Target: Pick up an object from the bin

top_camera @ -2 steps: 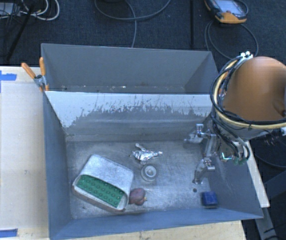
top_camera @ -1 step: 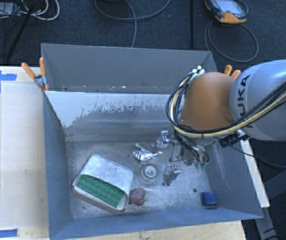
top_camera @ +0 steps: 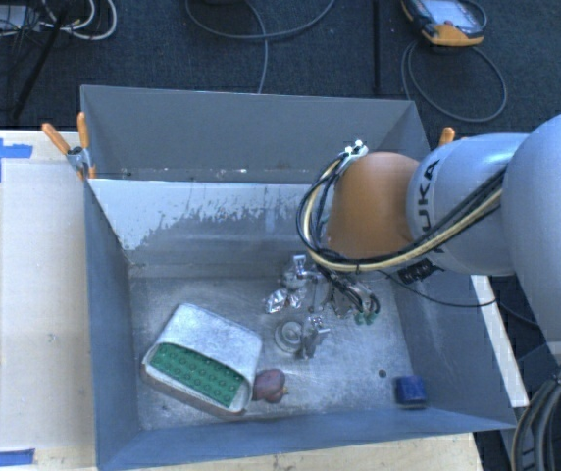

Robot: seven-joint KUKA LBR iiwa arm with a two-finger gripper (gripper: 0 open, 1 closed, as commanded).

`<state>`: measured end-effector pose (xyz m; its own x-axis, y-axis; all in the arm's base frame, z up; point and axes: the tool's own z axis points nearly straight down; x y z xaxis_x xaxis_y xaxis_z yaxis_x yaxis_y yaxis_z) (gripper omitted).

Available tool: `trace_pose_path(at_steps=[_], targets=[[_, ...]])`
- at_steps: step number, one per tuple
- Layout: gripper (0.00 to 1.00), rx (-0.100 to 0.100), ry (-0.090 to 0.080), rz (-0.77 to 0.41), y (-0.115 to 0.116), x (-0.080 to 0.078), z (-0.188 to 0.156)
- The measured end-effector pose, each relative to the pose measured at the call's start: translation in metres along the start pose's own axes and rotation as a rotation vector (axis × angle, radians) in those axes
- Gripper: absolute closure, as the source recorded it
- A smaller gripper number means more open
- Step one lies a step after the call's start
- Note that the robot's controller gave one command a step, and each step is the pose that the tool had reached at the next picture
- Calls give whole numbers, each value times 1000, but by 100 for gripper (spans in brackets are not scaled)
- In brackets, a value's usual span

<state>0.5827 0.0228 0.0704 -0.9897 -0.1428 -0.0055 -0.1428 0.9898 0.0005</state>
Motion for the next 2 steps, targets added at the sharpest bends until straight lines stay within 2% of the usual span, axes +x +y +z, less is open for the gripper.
trace_pose_path(at_steps=[1,2], targets=[[100,0,3,-1,0,0,-5],[100,1,-3,-224,15,-1,-178]])
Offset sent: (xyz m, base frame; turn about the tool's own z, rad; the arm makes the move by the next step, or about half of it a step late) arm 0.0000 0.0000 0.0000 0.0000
